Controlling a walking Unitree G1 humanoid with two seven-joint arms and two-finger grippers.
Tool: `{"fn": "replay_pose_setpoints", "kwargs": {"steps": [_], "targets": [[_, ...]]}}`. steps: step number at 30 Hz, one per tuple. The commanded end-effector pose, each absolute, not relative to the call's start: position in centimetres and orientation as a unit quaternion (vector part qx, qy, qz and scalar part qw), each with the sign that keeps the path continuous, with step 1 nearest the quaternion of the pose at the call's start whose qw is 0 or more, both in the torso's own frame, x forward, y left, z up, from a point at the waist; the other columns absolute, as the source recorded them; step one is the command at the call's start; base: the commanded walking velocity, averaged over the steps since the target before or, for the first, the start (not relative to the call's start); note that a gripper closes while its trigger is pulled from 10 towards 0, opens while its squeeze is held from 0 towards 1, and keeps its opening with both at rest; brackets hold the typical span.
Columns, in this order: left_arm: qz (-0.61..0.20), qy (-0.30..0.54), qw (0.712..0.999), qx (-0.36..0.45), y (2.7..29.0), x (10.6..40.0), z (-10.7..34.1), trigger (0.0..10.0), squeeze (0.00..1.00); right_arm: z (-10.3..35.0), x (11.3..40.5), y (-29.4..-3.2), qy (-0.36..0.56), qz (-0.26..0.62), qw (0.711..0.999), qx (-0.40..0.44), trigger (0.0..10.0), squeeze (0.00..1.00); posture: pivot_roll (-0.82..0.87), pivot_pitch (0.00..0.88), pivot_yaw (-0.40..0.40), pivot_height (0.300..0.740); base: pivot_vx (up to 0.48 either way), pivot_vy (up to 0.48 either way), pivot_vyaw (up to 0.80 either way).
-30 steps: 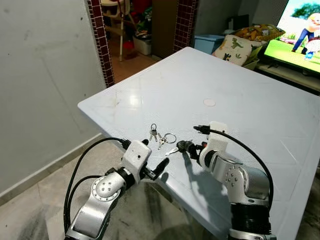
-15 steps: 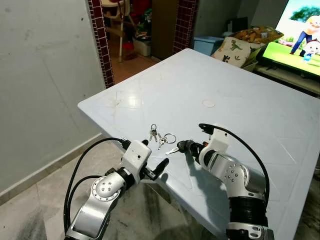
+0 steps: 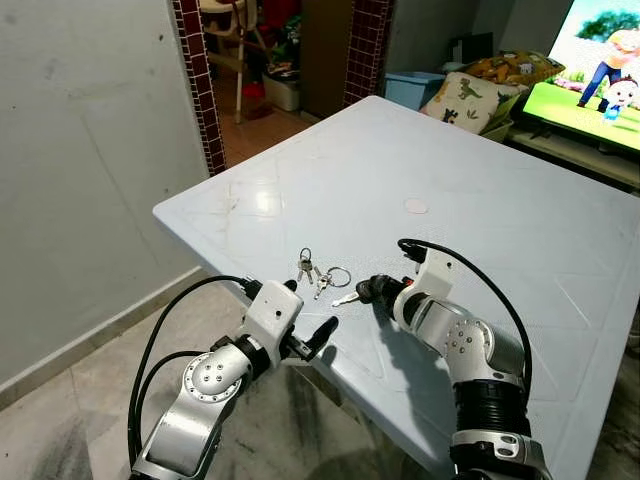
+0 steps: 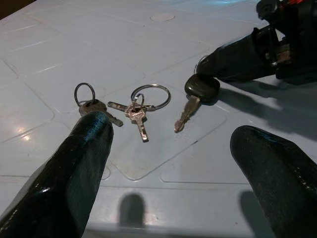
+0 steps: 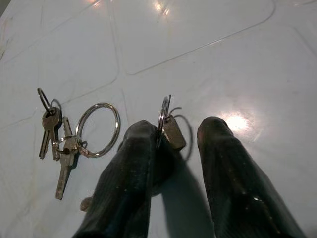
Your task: Hang keys on a hook
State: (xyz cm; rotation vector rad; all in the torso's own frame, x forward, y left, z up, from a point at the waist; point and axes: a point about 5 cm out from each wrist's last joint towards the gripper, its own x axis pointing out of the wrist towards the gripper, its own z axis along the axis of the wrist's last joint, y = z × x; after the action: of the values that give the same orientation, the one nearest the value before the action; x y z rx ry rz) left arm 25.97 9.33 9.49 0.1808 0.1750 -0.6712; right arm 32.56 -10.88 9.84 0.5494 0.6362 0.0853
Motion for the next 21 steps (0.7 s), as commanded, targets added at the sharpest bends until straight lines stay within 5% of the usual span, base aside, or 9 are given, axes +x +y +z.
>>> {"fn": "replay_pose_setpoints", "kwargs": {"steps": [1,13,21], "targets": [[-0.331,0.087,0.935,0.093,9.2,25.9,9.5,10.0,0.0,10.5,32.8,-9.0,0.312,0.073,0.906,0.277,0.0,0.0,0.05,0.0,-0.057,0.74,0.0,0.0,0.0],[-0.329,0.087,0.936,0.094,9.2,25.9,9.5,10.0,0.0,10.6,32.9,-9.1,0.308,0.08,0.91,0.265,0.0,0.0,0.05,0.0,-0.06,0.74,0.0,0.0,0.0],[-0.332,0.08,0.935,0.091,9.1,25.9,9.6,10.0,0.0,12.6,33.7,-9.3,0.212,0.128,0.961,0.124,0.0,0.0,0.05,0.0,-0.057,0.74,0.0,0.0,0.0]]}}
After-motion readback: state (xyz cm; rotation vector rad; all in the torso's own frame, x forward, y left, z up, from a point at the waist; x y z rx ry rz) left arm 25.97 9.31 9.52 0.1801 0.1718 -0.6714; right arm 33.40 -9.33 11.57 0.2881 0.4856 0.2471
